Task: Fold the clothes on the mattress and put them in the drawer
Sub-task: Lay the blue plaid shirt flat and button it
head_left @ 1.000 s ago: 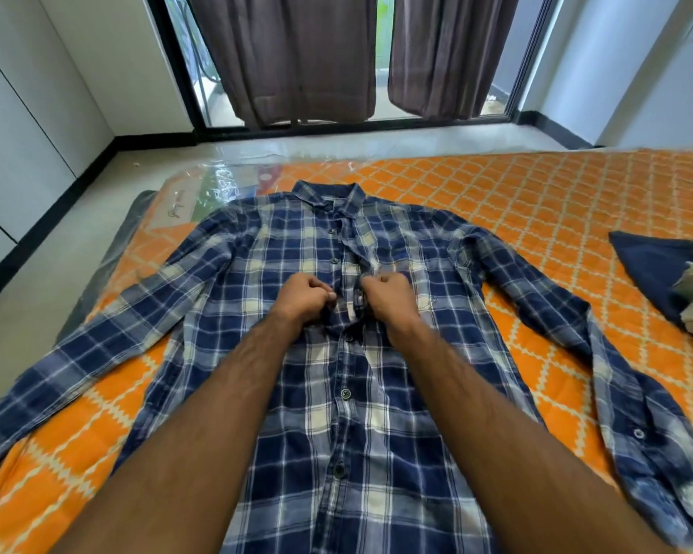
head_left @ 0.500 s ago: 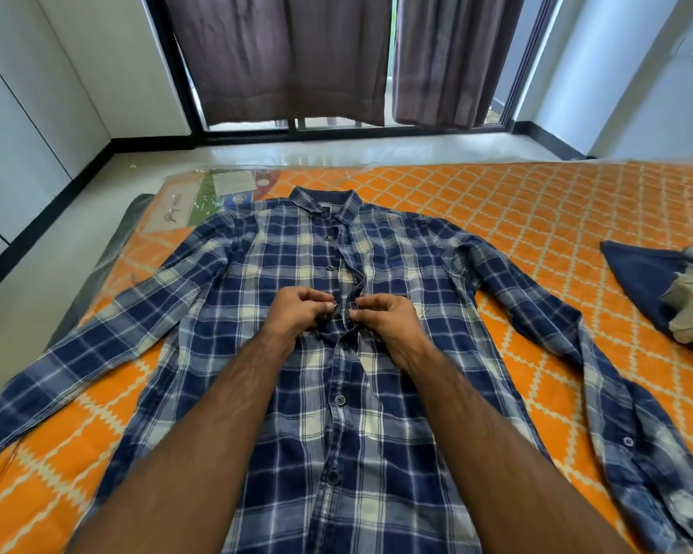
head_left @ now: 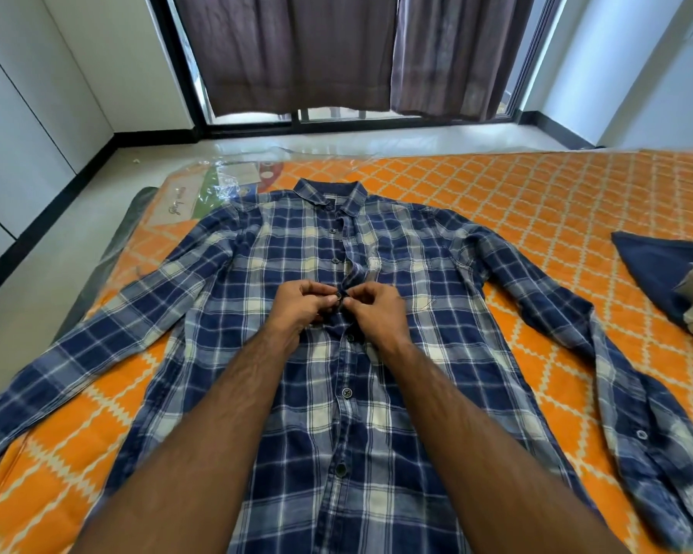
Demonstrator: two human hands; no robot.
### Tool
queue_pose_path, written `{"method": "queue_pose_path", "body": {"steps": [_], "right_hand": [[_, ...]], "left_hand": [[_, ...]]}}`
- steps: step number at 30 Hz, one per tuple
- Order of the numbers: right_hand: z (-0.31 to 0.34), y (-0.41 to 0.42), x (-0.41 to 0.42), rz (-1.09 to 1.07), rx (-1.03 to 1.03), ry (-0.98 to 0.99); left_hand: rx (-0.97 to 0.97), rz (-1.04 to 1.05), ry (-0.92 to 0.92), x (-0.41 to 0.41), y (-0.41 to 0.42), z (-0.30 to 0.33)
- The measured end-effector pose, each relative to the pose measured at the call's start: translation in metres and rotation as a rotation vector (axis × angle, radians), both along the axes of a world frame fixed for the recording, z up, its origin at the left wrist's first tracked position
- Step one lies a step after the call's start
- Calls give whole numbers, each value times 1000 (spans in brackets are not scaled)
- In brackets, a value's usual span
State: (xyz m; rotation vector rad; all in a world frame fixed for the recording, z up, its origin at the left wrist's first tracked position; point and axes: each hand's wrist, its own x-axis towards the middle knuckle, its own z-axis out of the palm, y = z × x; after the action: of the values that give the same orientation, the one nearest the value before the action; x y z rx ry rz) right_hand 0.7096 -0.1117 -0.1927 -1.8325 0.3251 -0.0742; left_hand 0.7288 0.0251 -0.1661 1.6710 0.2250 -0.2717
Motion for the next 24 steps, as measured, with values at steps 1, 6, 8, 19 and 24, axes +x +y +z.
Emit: {"method": "queue_pose_path", "body": {"steps": [1, 6, 8, 19, 24], "right_hand": [[0, 0, 0, -3, 12, -1], [-2, 1, -1, -12, 77, -6], [-1, -1, -1, -8, 97, 0], [9, -8, 3, 57, 100, 78], [12, -8, 8, 53, 65, 134]], "left_hand": [[2, 3, 0, 0, 0, 0], [61, 22, -12, 0, -1, -1], [76, 18, -24, 0, -1, -2], [56, 12, -37, 0, 2, -4], [15, -31, -46, 0, 5, -2]]}}
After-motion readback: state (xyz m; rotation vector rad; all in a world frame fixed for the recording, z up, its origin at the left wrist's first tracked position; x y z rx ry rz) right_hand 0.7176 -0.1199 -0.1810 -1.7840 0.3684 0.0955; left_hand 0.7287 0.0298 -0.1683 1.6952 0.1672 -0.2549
